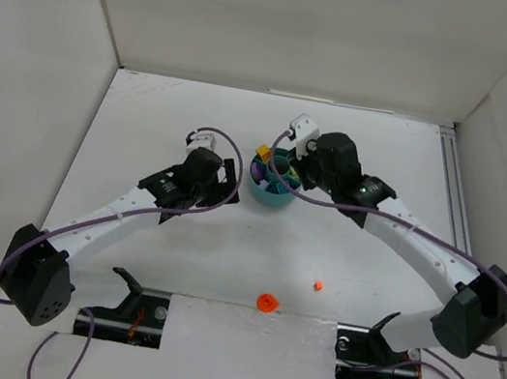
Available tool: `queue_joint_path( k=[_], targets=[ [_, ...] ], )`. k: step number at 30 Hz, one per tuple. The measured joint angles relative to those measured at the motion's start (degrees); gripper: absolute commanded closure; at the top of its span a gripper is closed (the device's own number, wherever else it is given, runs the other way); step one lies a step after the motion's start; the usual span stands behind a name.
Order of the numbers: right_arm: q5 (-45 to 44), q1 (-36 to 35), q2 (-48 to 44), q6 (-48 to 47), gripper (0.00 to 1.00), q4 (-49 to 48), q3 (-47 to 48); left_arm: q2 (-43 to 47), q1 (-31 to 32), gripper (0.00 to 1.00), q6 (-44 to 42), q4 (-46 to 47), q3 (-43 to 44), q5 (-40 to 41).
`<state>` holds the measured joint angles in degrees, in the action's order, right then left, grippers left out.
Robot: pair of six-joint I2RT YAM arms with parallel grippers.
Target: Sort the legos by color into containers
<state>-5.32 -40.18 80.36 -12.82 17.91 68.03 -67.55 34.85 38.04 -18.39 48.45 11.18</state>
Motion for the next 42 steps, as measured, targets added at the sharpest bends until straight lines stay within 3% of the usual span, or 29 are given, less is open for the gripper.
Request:
queue_joint_path(
  k=[9, 18, 24, 25, 30, 35, 42],
  targets=[
    [0.85, 0.11, 13.03, -3.96, 0.80, -0.24, 7.50, 0.02, -0.09, 0.00, -0.04, 0.66, -2.12, -3.13],
    [1.70, 0.11, 17.46, -5.03, 0.76, -0.37, 9.49, 0.02, -0.02, 0.00, -0.28, 1.55, -2.25, -5.20],
    [2.19, 0.11, 17.57, -5.38, 0.56, -0.44, 10.45, 0.00, 0.59, 0.00, -0.37, 2.34, -2.27, -5.84],
    [2.21, 0.11, 17.57, -5.42, 0.49, -0.44, 10.49, 0.00, 0.87, 0.00, -0.37, 2.38, -2.27, -5.86],
    [2.34, 0.11, 17.53, -5.49, 0.42, -0.39, 10.60, 0.00, 3.63, 0.00, -0.76, 2.91, -2.58, -6.51],
    [1.01, 0.68, 14.53, -5.33, 0.36, -0.33, 9.55, -0.02, 10.49, 0.00, -1.75, 2.89, -2.99, -6.71],
    [-1.38, 6.69, -1.86, -3.89, 0.35, -0.50, -0.94, -4.66, 32.48, 0.09, -2.45, 3.08, -2.99, -6.49]
  ],
)
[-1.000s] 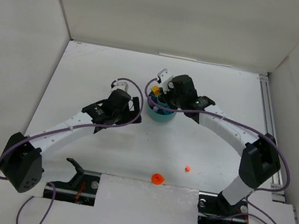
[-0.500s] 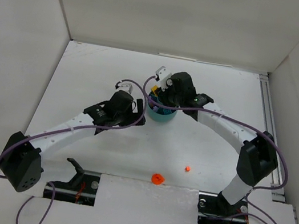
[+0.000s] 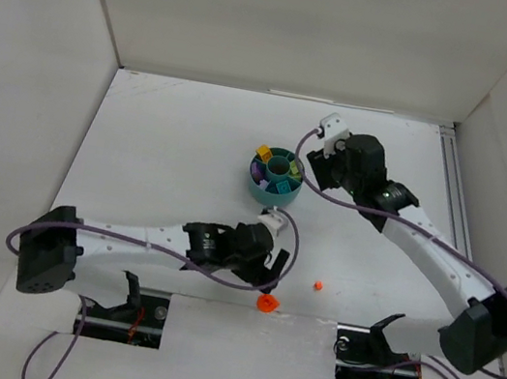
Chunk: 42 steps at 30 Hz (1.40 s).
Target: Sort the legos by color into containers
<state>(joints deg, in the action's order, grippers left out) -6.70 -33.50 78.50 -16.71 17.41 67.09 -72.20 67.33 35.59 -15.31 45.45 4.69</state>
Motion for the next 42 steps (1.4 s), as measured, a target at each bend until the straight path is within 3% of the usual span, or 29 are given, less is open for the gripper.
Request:
queue_joint_path(
  k=[5, 15, 28, 32, 37, 42],
  targets=[
    [-0.92, 1.73, -9.97, 1.22, 0.35, 0.35, -9.84, -7.52, 8.76, 0.18, 0.42, -0.17, 0.00, -0.17],
    [-2.51, 3.19, -16.83, 2.58, 0.34, 2.12, -17.38, -14.69, 12.24, 0.23, 0.72, -0.24, 1.57, -0.04],
    [-3.61, 4.72, -18.71, 2.78, 0.34, 1.77, -19.58, -18.21, 12.55, 0.62, 0.94, 0.83, 3.85, -1.70],
    [-3.58, 4.94, -18.71, 2.80, 0.34, 1.55, -20.24, -19.63, 12.57, 0.62, 1.14, 0.42, 5.27, -1.42],
    [-3.56, 5.49, -18.88, 2.80, 0.34, 1.42, -20.74, -21.03, 12.57, 0.38, 1.38, -0.42, 7.26, -0.92],
    [-3.41, 6.40, -19.26, 2.80, 0.34, 1.40, -21.20, -22.56, 12.57, 0.40, 1.18, -0.94, 9.11, -0.04]
  ],
)
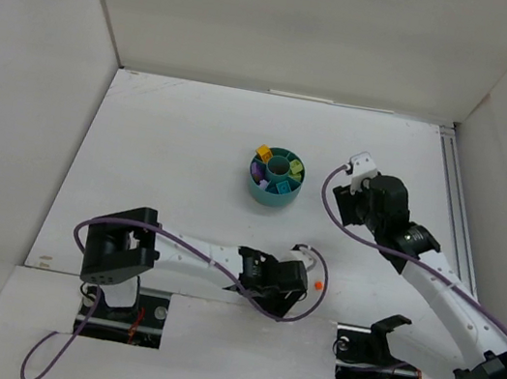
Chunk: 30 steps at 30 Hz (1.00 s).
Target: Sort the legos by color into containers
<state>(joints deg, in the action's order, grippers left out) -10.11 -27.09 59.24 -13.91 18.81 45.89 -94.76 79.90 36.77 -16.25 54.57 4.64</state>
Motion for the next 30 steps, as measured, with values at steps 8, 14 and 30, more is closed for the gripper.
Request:
queue_joint_path(
  k=[8, 14, 30],
  targets=[
    [0.09, 0.98, -1.75, -0.02, 0.34, -0.17, -1.20, -0.96, 0.00, 0.62, -1.36, -0.46, 0.81, 0.39],
    [0.50, 1.27, -2.14, -0.02, 0.34, -0.31, -1.90, -0.98, 0.00, 0.68, -1.73, -0.52, 1.03, 0.35],
    [1.53, 2.36, -2.97, -0.04, 0.34, -0.42, -2.80, -0.94, -1.22, 0.87, -1.36, -4.48, 3.72, 6.78]
  ],
)
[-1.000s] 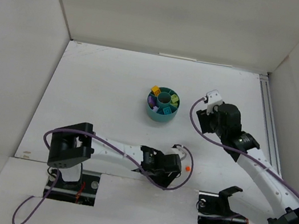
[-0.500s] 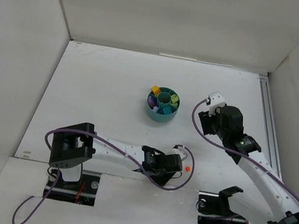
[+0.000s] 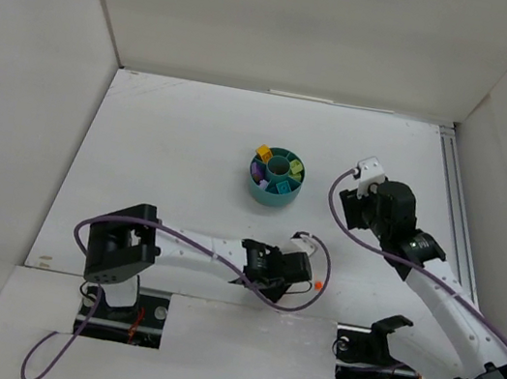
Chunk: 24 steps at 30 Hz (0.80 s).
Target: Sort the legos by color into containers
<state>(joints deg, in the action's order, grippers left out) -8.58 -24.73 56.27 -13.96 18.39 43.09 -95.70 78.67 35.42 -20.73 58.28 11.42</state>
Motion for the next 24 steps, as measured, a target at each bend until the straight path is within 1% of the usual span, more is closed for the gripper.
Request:
queue_joint_path(
  k=[6, 11, 12, 14, 16, 20, 22, 24],
  targets=[
    [-0.07, 1.86, -3.45, 0.00, 0.34, 0.02, -0.15, 1.36, -4.28, 0.87, 0.11, -2.27, 2.12, 4.55],
    [-0.07, 4.59, -5.38, 0.00, 0.34, 0.07, -0.85, 6.43, -9.27, 0.85, -0.94, -2.86, 3.13, 6.99],
    [-0.07, 5.05, -5.55, 0.00, 0.34, 0.20, -0.92, 7.65, -10.95, 0.85, -1.40, -2.80, 3.30, 7.17],
    [-0.04, 6.14, -5.79, 0.00, 0.34, 0.24, -1.01, 9.68, -14.78, 0.82, -2.62, -2.36, 4.02, 7.76],
    [0.00, 6.99, -6.01, 0.00, 0.34, 0.07, -1.36, 11.37, -19.37, 0.82, -4.15, -1.05, 5.01, 8.31],
    [0.35, 8.13, -5.90, -0.04, 0.34, 0.13, -1.90, 12.72, -27.76, 0.78, -8.04, 2.51, 8.15, 7.43],
    [0.48, 8.52, -5.90, -0.07, 0.34, 0.09, -1.90, 12.66, -30.60, 0.78, -10.23, 3.69, 10.21, 7.19],
    [0.72, 8.72, -5.90, -0.09, 0.34, 0.09, -1.90, 12.15, -31.89, 0.78, -12.02, 4.04, 12.57, 7.02]
  ],
)
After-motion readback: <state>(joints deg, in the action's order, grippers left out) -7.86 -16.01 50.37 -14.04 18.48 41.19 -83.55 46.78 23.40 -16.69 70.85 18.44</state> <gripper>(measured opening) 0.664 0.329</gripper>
